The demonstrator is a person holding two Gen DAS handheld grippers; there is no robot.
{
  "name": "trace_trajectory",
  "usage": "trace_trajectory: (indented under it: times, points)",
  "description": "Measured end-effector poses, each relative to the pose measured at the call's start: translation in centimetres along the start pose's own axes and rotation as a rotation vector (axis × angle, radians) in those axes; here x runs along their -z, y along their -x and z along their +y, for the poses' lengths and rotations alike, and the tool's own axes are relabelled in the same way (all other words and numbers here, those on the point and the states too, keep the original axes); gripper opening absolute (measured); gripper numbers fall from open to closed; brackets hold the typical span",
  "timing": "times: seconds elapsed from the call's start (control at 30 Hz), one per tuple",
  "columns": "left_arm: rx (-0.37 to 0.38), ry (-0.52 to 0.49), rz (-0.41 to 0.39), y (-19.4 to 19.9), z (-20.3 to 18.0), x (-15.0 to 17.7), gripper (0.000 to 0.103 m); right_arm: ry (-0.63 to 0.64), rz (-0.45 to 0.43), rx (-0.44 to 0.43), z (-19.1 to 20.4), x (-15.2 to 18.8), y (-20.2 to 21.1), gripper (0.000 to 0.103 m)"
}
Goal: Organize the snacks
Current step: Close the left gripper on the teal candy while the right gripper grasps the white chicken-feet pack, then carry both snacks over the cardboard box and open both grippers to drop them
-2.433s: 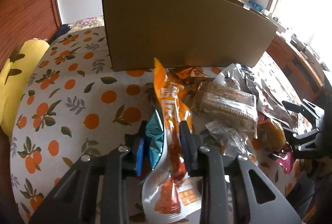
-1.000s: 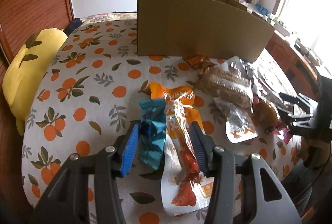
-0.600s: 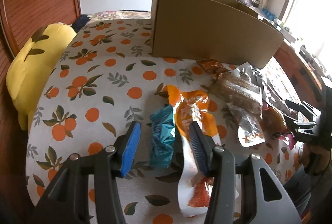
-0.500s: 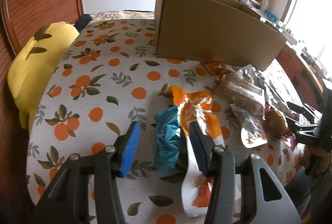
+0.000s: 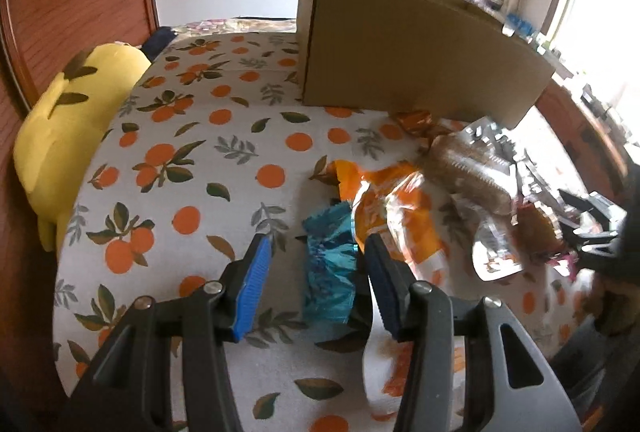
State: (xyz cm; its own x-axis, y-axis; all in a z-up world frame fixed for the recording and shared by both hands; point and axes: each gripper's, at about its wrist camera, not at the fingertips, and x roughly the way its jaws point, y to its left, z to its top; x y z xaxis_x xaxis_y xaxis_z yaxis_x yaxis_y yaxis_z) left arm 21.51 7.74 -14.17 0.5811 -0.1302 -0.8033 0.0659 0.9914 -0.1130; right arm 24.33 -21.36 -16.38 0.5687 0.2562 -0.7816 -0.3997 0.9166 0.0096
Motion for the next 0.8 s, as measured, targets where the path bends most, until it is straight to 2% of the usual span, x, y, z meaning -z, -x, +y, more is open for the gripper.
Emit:
trace_trajectory:
  times: [0.1, 0.17, 0.3, 0.4, 0.47, 0.7, 0.8]
  points:
    - [0.028, 0.017, 0.030, -0.8, 0.4, 0.2, 0.037, 0.001, 0.000, 0.002, 0.0, 0.0, 0.0, 0.082]
    - [-0.011, 0.011, 0.022, -0.8, 0.6, 0.3, 0.028, 0.001, -0.001, 0.005, -0.1, 0.1, 0.1, 0.082]
    - [-0.010, 0.020, 0.030, -1.0, 1.3, 0.5, 0.027, 0.007, -0.002, 0.013, -0.3, 0.0, 0.1, 0.078]
    - [-0.015, 0.005, 0.024, -0.8, 1.1, 0.6, 0.020, 0.019, -0.003, 0.028, -0.1, 0.0, 0.2, 0.068]
    - [-0.002, -0.007, 0.016, -0.4, 1.0, 0.7, 0.020, 0.036, -0.003, 0.041, 0.3, 0.0, 0.3, 0.062]
    - [0.016, -0.035, -0.038, 1.3, 0.3, 0.6, 0.020, 0.045, 0.022, 0.013, 0.7, 0.2, 1.1, 0.056]
    - [0.024, -0.038, -0.065, 2.2, 0.2, 0.1, 0.020, 0.027, 0.006, 0.005, 0.7, 0.2, 2.0, 0.054]
